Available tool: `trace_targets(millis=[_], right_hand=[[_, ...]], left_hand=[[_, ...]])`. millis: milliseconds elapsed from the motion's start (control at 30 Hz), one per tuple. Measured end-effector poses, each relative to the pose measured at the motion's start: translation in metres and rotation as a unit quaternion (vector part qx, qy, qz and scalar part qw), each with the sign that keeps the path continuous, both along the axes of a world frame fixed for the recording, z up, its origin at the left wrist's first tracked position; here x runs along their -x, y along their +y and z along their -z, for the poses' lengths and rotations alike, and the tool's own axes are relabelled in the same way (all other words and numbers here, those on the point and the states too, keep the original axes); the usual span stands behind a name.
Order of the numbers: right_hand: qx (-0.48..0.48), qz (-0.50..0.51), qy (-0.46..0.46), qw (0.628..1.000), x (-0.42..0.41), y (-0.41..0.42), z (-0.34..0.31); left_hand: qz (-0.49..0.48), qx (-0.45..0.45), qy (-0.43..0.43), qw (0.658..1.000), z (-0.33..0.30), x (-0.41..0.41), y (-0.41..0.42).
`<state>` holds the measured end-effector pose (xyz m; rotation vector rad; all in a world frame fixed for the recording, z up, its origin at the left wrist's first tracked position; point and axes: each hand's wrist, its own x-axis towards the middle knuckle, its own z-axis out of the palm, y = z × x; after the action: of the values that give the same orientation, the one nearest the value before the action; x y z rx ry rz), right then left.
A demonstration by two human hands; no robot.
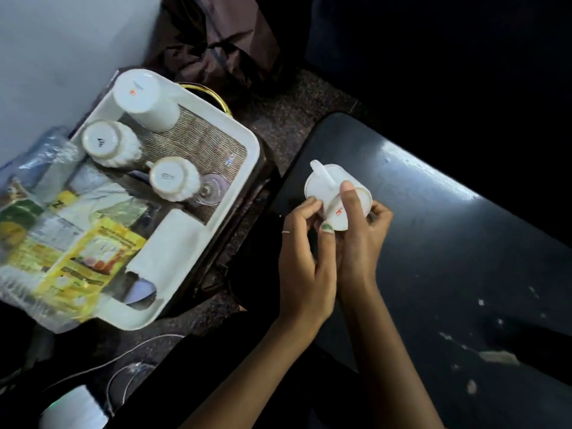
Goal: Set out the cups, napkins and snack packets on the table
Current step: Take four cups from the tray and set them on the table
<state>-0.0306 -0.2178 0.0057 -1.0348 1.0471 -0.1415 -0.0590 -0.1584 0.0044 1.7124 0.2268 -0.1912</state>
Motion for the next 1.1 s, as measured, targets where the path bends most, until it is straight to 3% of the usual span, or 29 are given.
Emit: trace_targets(millis=[133, 233, 333, 433, 667, 800, 933, 1100], right_hand=[[-0.06, 0.052, -0.003, 0.997, 0.018, -0.017, 0.0], [-0.102, 0.073, -0.021, 0.992, 0.029, -0.025, 0.003], [-0.16, 0.061, -0.053, 0.984, 0.042, -0.031, 0.006], [-0.197, 0.052, -0.074, 0.976, 0.05, -0.039, 0.008], [-0.143, 0.004, -0.001, 0.99, 0.063, -0.049, 0.019], [-0.018, -0.019, 0.067, 0.997, 0.063, -0.053, 0.018], [0.087, -0.049, 0.039, 0.994, 0.061, -0.06, 0.012], [0.145, -0.144, -0.008, 0.979, 0.056, -0.061, 0.01]], left_hand=[[-0.029, 0.042, 0.013, 0.999, -0.004, 0.007, -0.016], [-0.072, 0.118, 0.136, 0.981, -0.004, 0.001, -0.027], [0.002, 0.164, 0.29, 0.943, 0.0, -0.006, -0.035], [0.055, 0.186, 0.33, 0.924, 0.004, -0.009, -0.033], [0.031, 0.157, 0.267, 0.95, 0.014, -0.015, -0.027], [0.049, 0.08, 0.206, 0.974, 0.016, -0.013, -0.023], [0.075, 0.008, 0.159, 0.984, 0.021, -0.008, -0.019], [0.056, -0.042, 0.088, 0.994, 0.027, -0.001, -0.032]])
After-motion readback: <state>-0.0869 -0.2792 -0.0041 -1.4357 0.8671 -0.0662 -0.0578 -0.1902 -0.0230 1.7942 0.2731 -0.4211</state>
